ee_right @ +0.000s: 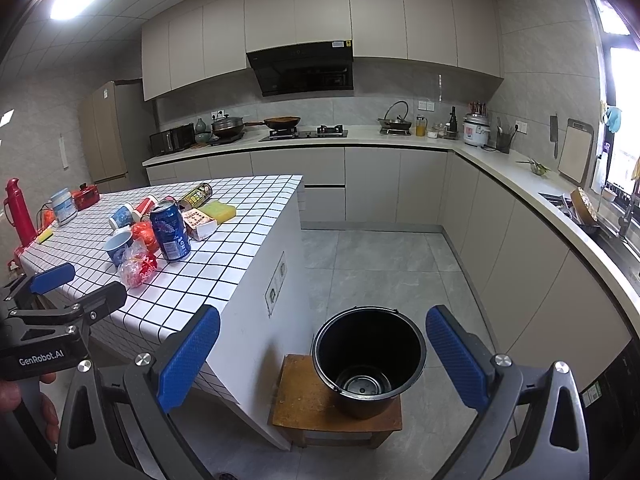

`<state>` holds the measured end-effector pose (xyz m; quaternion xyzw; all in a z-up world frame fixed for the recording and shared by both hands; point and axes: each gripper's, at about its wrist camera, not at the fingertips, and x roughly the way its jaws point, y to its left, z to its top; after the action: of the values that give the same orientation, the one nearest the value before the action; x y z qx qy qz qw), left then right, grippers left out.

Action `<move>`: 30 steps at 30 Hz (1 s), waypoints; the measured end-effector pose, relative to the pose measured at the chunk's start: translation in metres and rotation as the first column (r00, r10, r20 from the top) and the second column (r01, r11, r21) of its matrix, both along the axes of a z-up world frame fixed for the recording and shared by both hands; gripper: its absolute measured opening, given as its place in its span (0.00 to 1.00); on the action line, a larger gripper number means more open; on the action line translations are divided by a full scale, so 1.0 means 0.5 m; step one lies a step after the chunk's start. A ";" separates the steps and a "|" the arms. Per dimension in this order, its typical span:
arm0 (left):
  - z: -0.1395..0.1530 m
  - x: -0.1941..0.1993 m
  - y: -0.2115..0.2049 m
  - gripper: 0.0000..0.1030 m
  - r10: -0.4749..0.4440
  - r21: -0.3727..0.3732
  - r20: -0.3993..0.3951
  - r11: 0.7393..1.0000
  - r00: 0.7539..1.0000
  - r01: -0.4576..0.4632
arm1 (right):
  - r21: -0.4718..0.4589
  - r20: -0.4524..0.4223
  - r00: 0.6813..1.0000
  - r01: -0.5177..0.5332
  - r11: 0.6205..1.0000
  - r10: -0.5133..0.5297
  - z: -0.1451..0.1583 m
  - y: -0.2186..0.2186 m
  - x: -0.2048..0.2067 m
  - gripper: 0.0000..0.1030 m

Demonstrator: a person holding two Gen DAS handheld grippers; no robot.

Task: Collect trash

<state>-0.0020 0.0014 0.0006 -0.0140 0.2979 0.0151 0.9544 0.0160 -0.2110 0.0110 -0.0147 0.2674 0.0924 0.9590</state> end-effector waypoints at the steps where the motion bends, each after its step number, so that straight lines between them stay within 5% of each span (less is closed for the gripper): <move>1: 0.000 0.000 0.000 1.00 0.000 -0.001 -0.001 1.000 1.000 0.000 | 0.001 0.000 1.000 0.001 1.000 -0.001 0.000 -0.001 0.000 1.00; 20: -0.008 0.009 0.015 1.00 0.022 -0.011 -0.012 1.000 1.000 -0.022 | -0.010 -0.008 1.000 -0.007 1.000 0.007 -0.006 0.010 0.008 1.00; 30: -0.029 0.030 0.135 1.00 0.185 0.015 -0.039 0.983 0.982 -0.185 | -0.018 -0.046 0.998 -0.048 0.999 0.047 -0.026 0.039 0.062 1.00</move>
<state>0.0130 0.0687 -0.0138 -0.0359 0.3144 0.1057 0.9427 0.0471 -0.1916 -0.0023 -0.0279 0.2895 0.1129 0.9501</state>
